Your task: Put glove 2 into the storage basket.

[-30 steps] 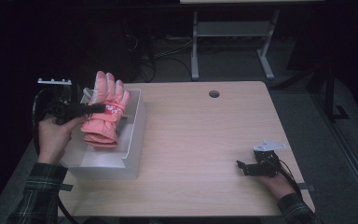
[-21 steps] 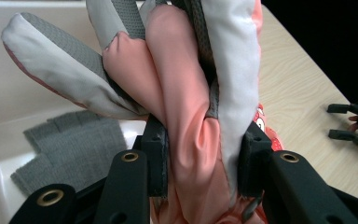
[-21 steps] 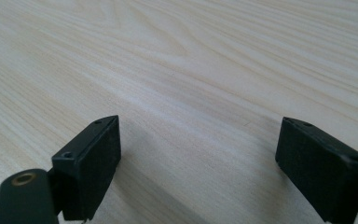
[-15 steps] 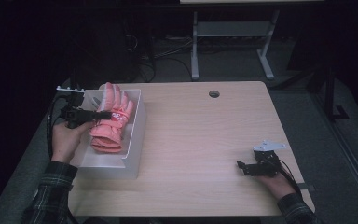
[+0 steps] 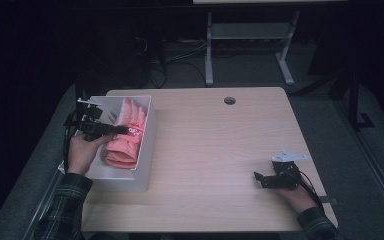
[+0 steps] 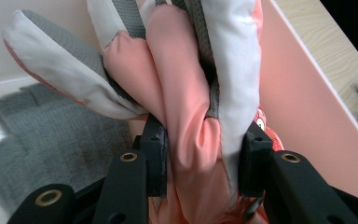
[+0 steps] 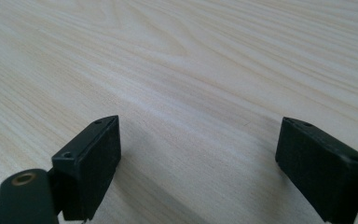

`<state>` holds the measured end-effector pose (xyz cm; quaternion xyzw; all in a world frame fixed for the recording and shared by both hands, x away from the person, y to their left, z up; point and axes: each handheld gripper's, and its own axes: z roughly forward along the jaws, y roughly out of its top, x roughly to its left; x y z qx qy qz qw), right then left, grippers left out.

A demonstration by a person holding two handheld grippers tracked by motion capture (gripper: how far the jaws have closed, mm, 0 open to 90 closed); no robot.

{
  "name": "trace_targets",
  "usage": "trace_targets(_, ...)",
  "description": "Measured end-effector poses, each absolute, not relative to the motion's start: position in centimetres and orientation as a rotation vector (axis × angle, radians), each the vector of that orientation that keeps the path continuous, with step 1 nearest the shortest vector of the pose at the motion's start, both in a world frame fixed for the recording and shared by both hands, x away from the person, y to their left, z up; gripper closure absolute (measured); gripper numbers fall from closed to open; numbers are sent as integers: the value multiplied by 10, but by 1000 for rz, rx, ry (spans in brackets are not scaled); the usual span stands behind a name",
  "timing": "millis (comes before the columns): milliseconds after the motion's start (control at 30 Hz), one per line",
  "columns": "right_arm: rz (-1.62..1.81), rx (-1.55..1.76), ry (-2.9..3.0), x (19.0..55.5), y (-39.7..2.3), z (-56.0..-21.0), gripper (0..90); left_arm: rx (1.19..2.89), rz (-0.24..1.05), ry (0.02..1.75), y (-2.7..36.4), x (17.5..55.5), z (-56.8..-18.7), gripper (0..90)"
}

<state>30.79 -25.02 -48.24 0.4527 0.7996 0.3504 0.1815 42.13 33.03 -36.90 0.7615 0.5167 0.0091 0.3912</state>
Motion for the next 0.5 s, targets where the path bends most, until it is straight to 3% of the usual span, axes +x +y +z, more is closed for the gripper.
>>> trace_targets(500, 989, 1279, 2257, 308, -250, -482, 135, 1952, -91, 1351, 330, 434, -403, 599)
